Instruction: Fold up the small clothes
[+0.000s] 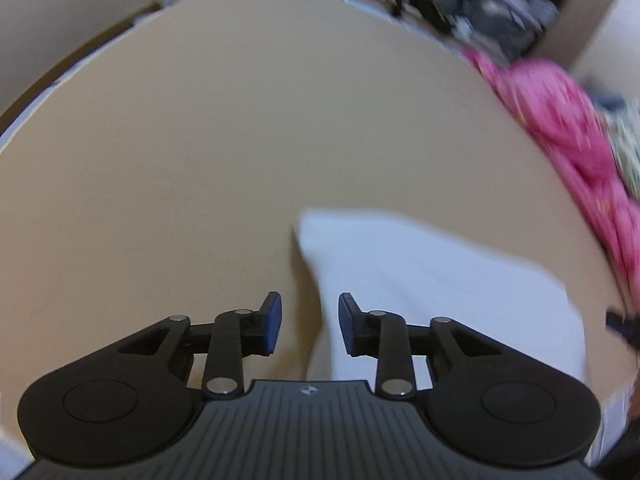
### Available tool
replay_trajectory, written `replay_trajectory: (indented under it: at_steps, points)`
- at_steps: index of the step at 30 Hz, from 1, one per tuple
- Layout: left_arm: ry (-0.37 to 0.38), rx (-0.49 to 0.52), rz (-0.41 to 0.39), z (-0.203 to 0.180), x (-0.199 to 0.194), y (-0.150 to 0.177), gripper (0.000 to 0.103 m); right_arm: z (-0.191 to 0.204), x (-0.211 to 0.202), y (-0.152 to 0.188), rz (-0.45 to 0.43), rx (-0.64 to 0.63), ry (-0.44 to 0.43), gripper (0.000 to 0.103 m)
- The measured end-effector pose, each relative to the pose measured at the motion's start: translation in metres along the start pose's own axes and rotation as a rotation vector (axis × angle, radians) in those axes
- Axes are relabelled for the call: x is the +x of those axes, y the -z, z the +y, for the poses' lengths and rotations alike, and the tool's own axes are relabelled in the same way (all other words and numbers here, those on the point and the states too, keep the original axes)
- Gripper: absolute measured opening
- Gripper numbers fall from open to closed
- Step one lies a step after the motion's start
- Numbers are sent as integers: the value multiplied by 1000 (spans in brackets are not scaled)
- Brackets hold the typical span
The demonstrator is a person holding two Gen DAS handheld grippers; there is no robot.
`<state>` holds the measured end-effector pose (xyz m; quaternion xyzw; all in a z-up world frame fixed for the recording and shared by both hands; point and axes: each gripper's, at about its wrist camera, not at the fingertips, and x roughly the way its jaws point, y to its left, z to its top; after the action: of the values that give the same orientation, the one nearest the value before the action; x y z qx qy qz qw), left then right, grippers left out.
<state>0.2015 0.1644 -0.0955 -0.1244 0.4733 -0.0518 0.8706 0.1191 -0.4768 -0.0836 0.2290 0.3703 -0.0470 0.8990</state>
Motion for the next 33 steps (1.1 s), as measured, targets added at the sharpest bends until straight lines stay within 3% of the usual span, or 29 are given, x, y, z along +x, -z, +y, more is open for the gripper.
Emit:
replay_trajectory:
  at_steps: [2, 6, 11, 14, 16, 17, 18, 19, 20, 25, 28, 30, 32, 33]
  points:
    - [23, 18, 45, -3, -7, 19, 49, -10, -15, 10, 57, 8, -32, 43]
    - [67, 3, 110, -2, -4, 44, 57, -24, -25, 49, 192, 17, -17, 44]
    - [-18, 45, 211, 6, 16, 76, 57, -36, -27, 65, 279, 18, -43, 44]
    - [9, 55, 216, 9, 15, 81, 55, -37, -31, 67, 283, 11, -27, 44]
    - [24, 56, 217, 9, 16, 89, 43, -38, -31, 72, 300, 16, -38, 44]
    - [23, 57, 221, 11, 17, 90, 29, -36, -31, 74, 307, 3, -37, 44]
    - [15, 60, 217, 8, 20, 89, 14, -36, -31, 78, 312, -16, -34, 39]
    - [18, 64, 212, 6, 21, 88, 9, -34, -32, 80, 306, -37, -32, 19]
    - [22, 70, 199, 5, 19, 88, 7, -33, -33, 81, 302, -43, -41, 6]
    - [98, -18, 88, 17, -24, 97, 6, -48, -71, 71, 149, 76, -134, 3]
    - [50, -19, 159, 20, -10, 107, 6, -51, -67, 79, 197, 70, -64, 3]
    - [3, 11, 198, 19, 2, 113, 16, -46, -53, 87, 266, 9, -24, 4]
    - [0, 13, 162, 19, -2, 110, 23, -41, -51, 89, 269, -49, 21, 7]
    - [-2, 7, 121, 18, -6, 109, 25, -39, -55, 87, 222, -73, 57, 10]
